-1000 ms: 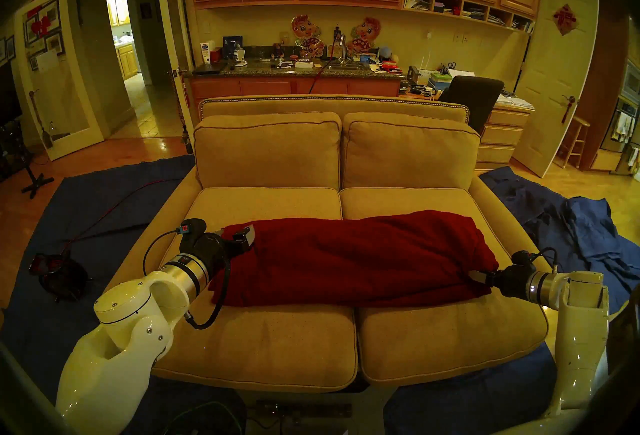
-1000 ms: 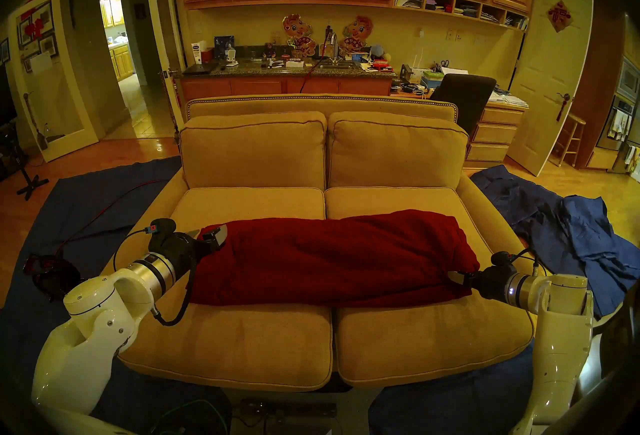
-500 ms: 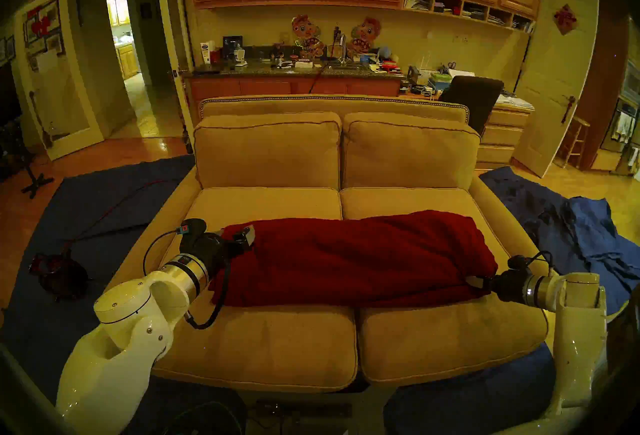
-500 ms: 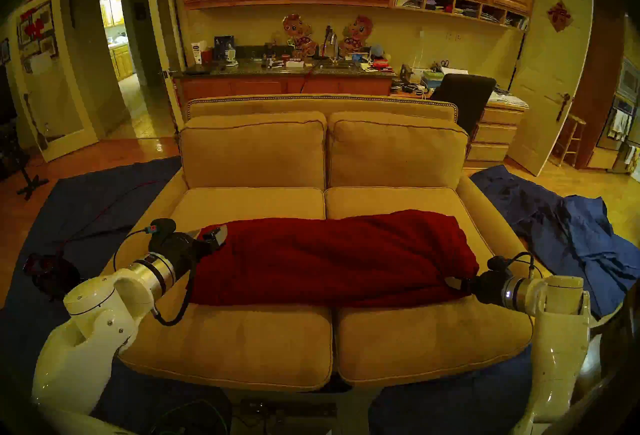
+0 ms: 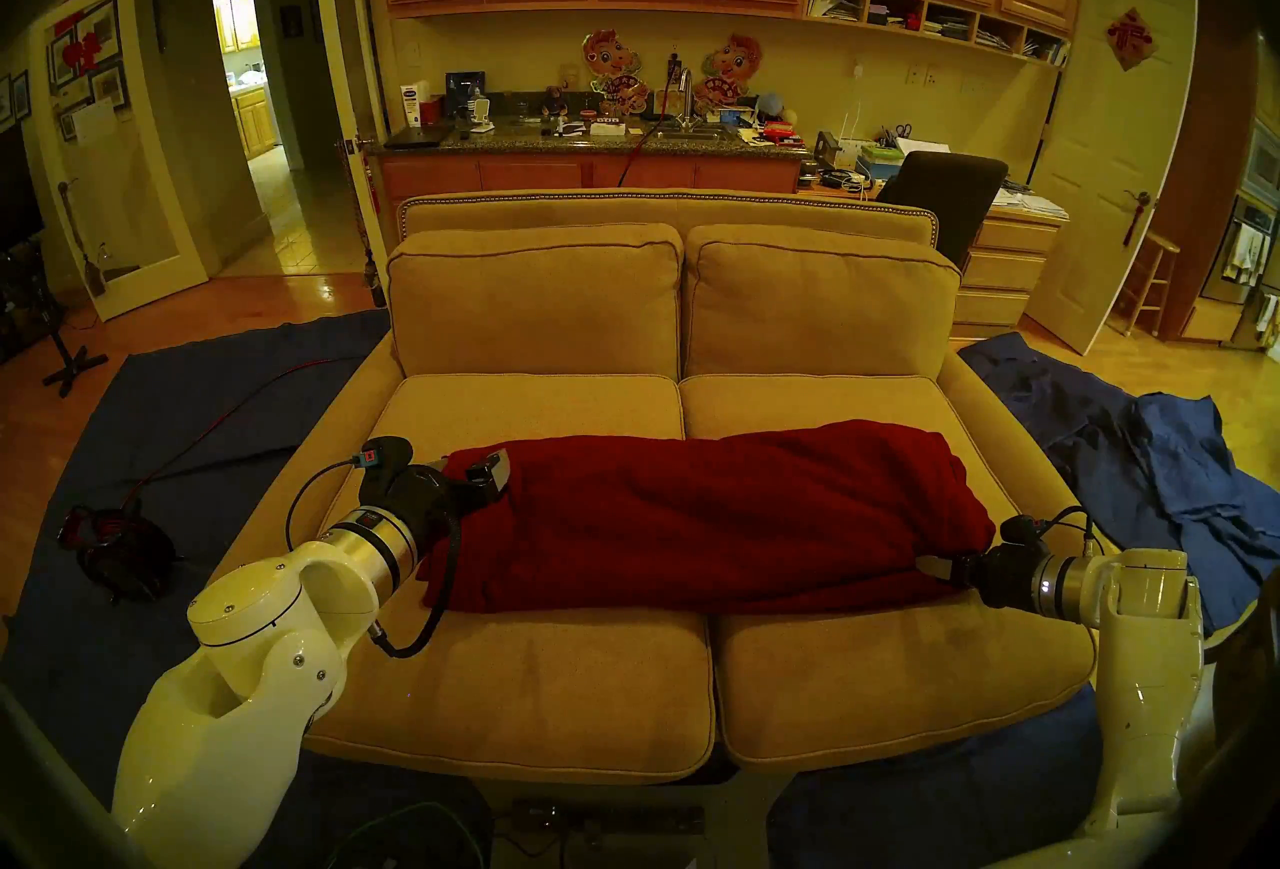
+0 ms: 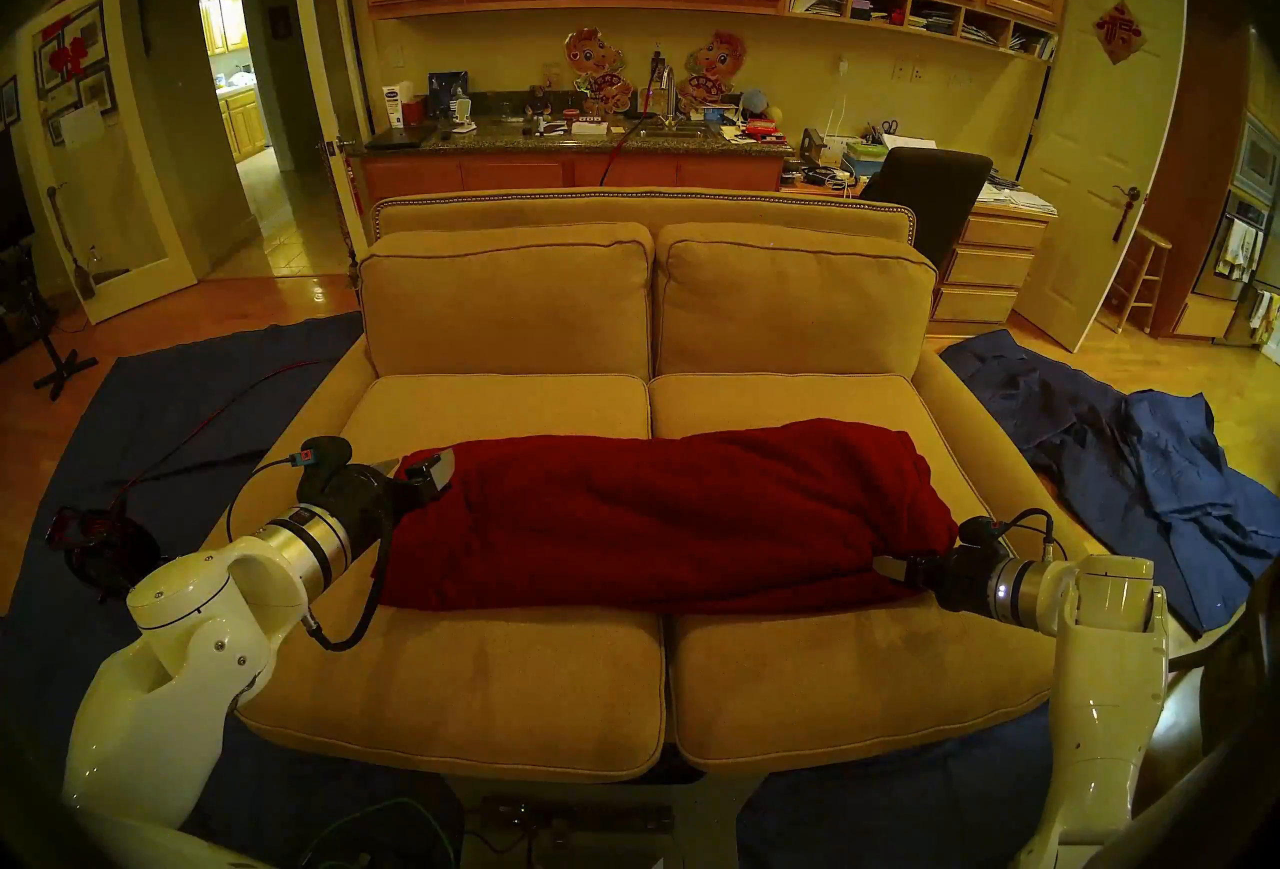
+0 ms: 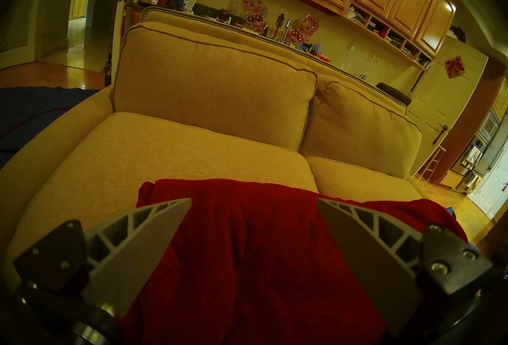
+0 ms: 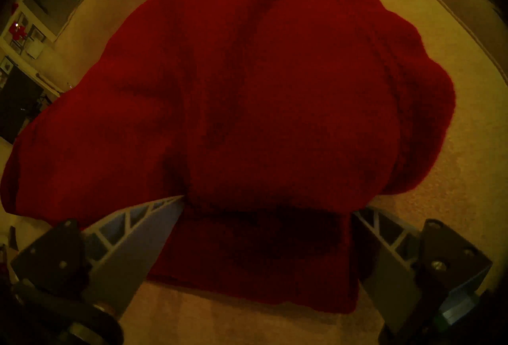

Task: Fold the blanket in half twice

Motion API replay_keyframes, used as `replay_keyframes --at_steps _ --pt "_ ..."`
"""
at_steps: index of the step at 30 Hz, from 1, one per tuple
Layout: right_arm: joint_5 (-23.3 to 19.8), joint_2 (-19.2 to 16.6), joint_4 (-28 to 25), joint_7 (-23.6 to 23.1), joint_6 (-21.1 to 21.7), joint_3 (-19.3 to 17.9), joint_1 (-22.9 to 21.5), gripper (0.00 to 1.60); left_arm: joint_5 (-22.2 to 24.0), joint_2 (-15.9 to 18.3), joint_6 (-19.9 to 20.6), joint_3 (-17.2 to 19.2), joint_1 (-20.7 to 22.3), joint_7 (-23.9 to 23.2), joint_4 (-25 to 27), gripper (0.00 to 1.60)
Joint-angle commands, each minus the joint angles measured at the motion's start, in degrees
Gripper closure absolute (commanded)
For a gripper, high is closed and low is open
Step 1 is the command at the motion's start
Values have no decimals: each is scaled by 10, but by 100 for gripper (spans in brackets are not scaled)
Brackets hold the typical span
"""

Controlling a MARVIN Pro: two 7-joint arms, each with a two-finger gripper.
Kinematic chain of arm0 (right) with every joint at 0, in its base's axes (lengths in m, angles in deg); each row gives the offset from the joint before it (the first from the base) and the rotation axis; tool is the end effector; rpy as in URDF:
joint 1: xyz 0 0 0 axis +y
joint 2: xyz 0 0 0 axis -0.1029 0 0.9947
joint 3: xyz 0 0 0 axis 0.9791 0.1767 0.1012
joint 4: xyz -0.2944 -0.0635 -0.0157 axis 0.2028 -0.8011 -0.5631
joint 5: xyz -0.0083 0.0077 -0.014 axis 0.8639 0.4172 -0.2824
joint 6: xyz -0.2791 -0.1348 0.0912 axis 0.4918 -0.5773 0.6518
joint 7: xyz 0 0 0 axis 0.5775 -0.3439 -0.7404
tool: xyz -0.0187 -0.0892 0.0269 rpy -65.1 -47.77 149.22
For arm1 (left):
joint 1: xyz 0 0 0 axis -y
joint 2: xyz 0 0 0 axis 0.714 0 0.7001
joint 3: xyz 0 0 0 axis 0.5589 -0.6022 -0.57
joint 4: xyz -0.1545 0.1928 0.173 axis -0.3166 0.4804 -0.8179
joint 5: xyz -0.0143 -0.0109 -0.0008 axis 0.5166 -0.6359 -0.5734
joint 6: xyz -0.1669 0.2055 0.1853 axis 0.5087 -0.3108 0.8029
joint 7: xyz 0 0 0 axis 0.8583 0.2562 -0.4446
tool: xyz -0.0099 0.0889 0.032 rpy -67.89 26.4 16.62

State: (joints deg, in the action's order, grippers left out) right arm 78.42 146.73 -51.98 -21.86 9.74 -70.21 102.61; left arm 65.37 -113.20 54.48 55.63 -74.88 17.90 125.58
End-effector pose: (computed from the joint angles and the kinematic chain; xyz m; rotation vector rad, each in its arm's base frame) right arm 0.3010 -0.2885 -0.3689 -2.5328 0.0909 -0.9775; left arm 0.2830 0.0489 -0.2547 2.3410 0.1723 1.5653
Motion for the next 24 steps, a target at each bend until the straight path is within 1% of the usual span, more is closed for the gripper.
replay_keyframes --at_steps 1,5,7,10,13,14,18,24 --pt "-27 7 -7 -29 17 -4 -7 0 1 1 1 1 1 -1 4 0" --pt "-29 10 -9 -16 17 4 -8 0 1 1 1 1 1 -2 4 0" --pt "-26 15 -9 1 11 11 -11 0 1 1 1 1 1 -2 4 0" --pt "-29 20 -8 8 9 14 -14 0 1 1 1 1 1 -2 4 0" --pt "-27 37 -25 26 1 17 -18 0 1 1 1 1 2 -2 4 0" --pt "-27 37 -25 26 1 17 -18 0 1 1 1 1 2 -2 4 0" --pt "-28 55 -44 44 -1 10 -21 0 0 1 1 2 2 -2 4 0" --pt "-24 48 -58 54 1 6 -14 0 0 1 1 2 1 -2 4 0"
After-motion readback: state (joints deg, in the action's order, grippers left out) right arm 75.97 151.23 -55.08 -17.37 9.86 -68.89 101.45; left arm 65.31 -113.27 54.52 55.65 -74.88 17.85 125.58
